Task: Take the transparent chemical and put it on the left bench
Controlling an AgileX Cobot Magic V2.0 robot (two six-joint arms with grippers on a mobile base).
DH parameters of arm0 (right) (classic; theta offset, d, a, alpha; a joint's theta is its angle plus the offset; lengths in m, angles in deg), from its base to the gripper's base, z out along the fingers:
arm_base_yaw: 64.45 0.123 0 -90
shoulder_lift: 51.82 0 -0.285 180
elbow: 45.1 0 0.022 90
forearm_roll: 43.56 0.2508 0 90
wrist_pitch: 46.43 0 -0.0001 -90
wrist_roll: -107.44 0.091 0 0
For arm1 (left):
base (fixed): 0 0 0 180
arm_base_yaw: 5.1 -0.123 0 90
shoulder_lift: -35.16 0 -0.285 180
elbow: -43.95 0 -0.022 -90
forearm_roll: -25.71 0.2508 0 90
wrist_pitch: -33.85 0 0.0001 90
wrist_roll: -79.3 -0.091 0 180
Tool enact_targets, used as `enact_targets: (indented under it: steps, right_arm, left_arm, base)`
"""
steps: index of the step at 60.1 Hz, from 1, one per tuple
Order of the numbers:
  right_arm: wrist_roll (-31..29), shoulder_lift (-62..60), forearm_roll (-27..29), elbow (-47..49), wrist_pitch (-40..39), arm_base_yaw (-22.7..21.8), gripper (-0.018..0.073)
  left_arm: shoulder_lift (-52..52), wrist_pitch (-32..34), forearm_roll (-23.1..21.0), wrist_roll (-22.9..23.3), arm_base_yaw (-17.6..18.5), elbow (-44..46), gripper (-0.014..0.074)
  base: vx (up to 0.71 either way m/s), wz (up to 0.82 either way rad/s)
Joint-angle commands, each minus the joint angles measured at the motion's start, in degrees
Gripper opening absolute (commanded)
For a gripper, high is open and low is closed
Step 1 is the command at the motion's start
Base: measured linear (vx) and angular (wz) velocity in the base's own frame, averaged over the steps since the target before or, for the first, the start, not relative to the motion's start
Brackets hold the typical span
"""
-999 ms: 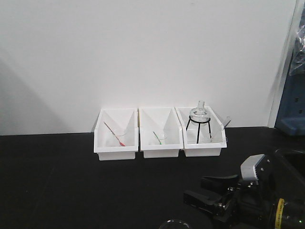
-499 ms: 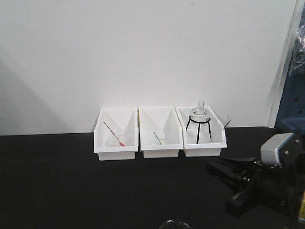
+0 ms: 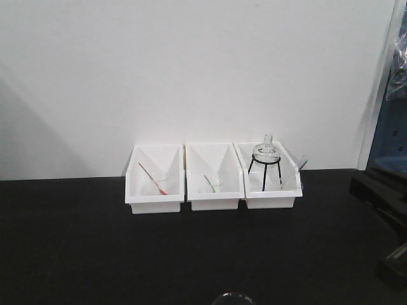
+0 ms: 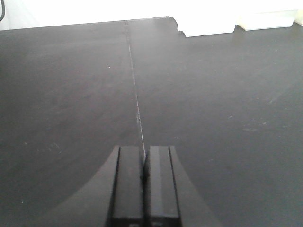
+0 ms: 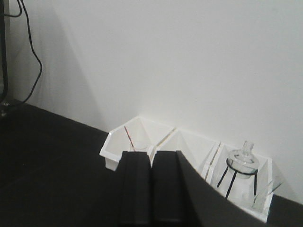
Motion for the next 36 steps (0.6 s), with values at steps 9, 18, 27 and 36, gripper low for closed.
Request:
enact_targets:
  steps: [9, 18, 27, 36]
  right_arm:
    - [0.1, -4.2, 1.5, 1.7, -0.1, -0.2, -0.0008]
    - [0.1, -5.2, 2.1, 1.7, -0.3, -0.1, -0.0008]
    - [-7.5, -5.1, 13.5, 1.3, 6.1, -0.1, -0.0008]
    - [-30.9, -5.0, 44.3, 0.4, 22.1, -0.1, -0.0008]
  left_arm:
    - [-1.1, 4.5, 0.0, 0.4, 0.1, -0.9, -0.0004]
    - [-1.1, 4.5, 0.0, 0.4, 0.1, -0.9, -0.0004]
    - [-1.1, 4.5, 0.0, 0.4, 0.1, -0.9, -0.0004]
    - [-1.1, 4.5, 0.0, 0.4, 0.1, -0.9, -0.0004]
  base:
    - [0.00, 0.00]
    - [0.00, 0.00]
    - [0.00, 0.00]
    - [0.00, 0.00]
